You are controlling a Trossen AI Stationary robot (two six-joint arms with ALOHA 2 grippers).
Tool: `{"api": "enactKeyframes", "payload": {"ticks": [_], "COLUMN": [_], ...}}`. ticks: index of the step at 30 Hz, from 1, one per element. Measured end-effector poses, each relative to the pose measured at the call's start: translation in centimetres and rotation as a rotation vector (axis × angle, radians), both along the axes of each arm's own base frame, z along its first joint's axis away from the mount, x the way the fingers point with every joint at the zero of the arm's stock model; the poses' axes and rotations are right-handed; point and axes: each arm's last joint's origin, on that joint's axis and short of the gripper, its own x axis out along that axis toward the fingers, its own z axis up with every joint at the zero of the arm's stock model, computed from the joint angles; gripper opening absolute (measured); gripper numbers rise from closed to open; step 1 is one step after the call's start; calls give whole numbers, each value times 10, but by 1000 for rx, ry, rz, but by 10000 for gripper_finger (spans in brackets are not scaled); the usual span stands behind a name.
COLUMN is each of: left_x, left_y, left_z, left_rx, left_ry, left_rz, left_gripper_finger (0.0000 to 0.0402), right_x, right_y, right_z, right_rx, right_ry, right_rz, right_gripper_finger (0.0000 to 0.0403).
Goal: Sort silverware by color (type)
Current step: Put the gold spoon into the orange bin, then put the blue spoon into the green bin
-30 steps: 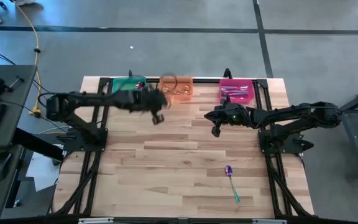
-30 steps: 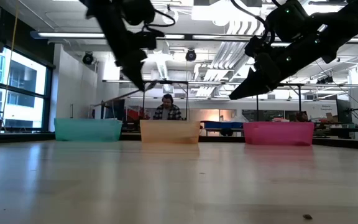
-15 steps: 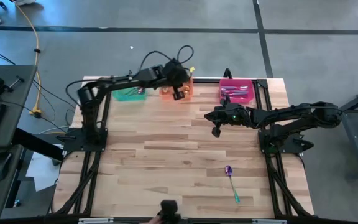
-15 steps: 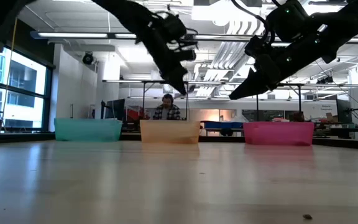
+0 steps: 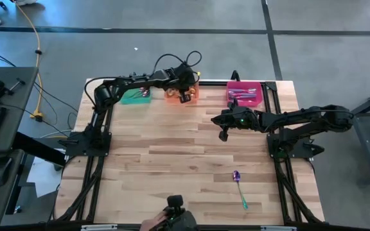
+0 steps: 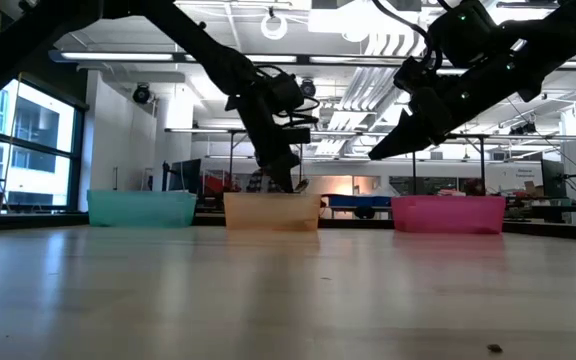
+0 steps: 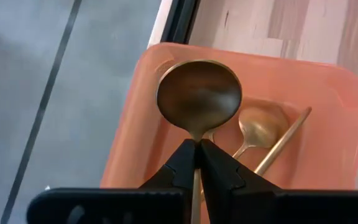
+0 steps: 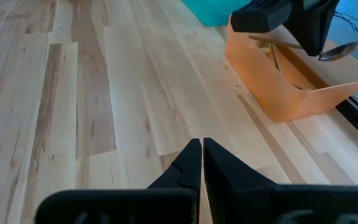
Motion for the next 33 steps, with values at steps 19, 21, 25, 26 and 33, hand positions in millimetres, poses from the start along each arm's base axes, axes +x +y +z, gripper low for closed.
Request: {"api": "enactKeyframes", "payload": {"ticks": [19, 21, 25, 26, 33], "left_x": [-8, -17, -43, -50, -94], "left_y": [-21, -29, -46, -53, -108], "left_z": [4, 7, 14, 15, 13], "left_rx": [0, 9, 16, 17, 11], "left_ry": [-112, -192, -372, -411, -588], "left_rz": [-19, -25, -18, -19, -89], "left_gripper_finger": [34, 22, 5, 3, 1], "right_x": [-1, -2, -6, -6, -1], "right_y": [0, -1, 0, 1, 32], "right_z": [-1, -2, -4, -3, 12], "right_rx": [5, 6, 54, 69, 123], "right_ry": [16, 27, 60, 72, 197], "right_rz": [-7, -42, -100, -115, -198], "right_gripper_finger": [0, 0, 0, 0, 0]}}
